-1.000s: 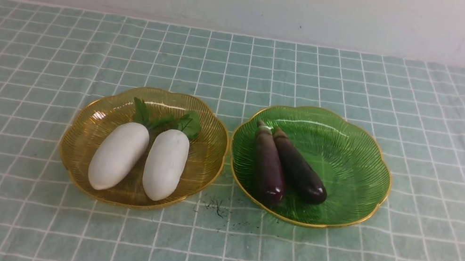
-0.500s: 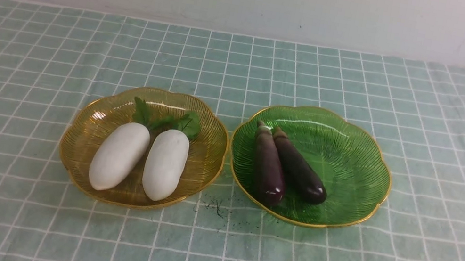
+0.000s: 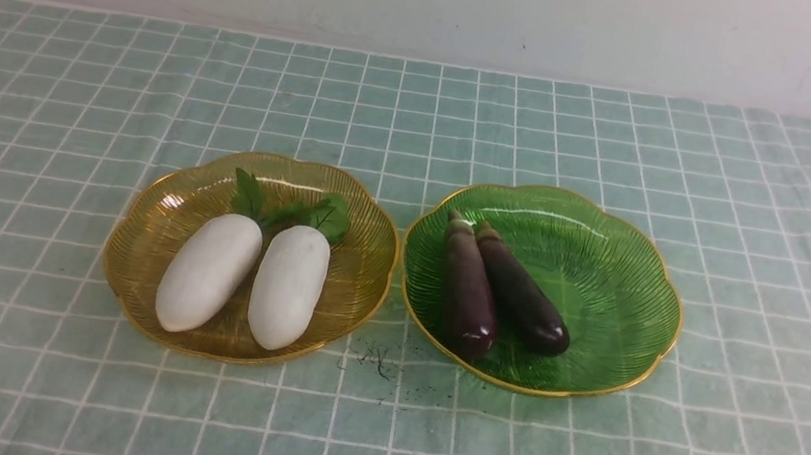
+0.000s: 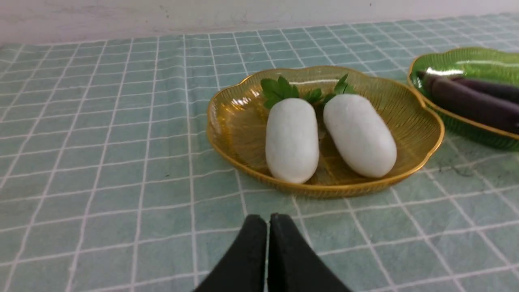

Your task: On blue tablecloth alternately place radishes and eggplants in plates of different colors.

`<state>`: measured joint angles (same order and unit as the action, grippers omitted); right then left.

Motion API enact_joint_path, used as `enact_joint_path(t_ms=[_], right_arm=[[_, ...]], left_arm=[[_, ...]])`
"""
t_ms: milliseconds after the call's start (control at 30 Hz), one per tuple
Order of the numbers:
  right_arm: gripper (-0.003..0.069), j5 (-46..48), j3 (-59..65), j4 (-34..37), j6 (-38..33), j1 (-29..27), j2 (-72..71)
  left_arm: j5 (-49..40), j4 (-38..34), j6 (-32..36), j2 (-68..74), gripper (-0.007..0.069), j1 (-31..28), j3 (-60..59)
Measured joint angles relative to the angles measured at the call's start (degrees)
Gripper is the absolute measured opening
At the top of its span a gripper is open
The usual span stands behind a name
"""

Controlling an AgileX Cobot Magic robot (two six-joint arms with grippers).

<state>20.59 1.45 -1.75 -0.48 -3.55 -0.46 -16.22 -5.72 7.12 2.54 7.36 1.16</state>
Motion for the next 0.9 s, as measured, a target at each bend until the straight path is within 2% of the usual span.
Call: enact_joint_path(t_ms=[133, 333, 900], right_arm=[[-0.0015, 0.0, 0.0, 0.0, 0.0, 0.0, 0.0], [-0.0015, 0.0, 0.0, 0.0, 0.0, 0.0, 0.0], [-0.0015, 0.0, 0.0, 0.0, 0.0, 0.0, 0.0]], left_arm=[[-0.4, 2.0, -0.1, -3.1, -0.0008, -0.6, -2.6], [-5.1, 2.0, -0.3, -3.1, -0.0008, -5.6, -2.8], [-5.4, 2.0, -0.3, -3.1, -0.0008, -2.4, -2.8]])
